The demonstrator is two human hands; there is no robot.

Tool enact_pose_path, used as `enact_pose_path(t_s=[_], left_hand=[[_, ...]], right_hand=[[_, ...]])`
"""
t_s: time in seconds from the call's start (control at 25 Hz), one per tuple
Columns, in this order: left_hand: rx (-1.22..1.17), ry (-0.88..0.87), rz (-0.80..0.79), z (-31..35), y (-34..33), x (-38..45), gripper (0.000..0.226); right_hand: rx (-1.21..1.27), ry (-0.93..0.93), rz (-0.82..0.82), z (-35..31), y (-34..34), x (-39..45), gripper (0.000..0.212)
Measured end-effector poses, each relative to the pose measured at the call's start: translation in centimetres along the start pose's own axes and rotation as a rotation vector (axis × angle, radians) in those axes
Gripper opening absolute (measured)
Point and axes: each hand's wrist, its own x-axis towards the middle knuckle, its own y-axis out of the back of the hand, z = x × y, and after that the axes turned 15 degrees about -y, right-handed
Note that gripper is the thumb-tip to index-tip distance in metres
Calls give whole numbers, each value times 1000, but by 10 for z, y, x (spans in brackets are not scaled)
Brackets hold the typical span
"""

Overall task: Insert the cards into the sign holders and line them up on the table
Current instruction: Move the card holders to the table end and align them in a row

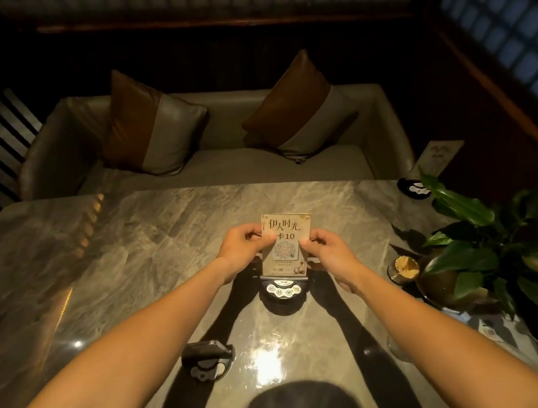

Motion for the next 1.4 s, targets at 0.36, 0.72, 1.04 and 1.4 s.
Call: enact_pose_path(t_s=[0.36, 0.72, 1.04, 1.4], left_hand=[[-75, -37, 91, 47, -75, 86, 10], [-119, -126, 116, 84, -158, 202, 7], [-109, -138, 99, 74, -222, 298, 15], [-53, -108, 56, 41, -268, 348, 18]], right_hand=[[-35, 53, 121, -67, 97, 24, 11], [-324, 134, 211, -137, 230, 104, 6], [-591, 196, 205, -165, 319, 175, 28], [-941, 322, 279, -164, 368, 233, 5]])
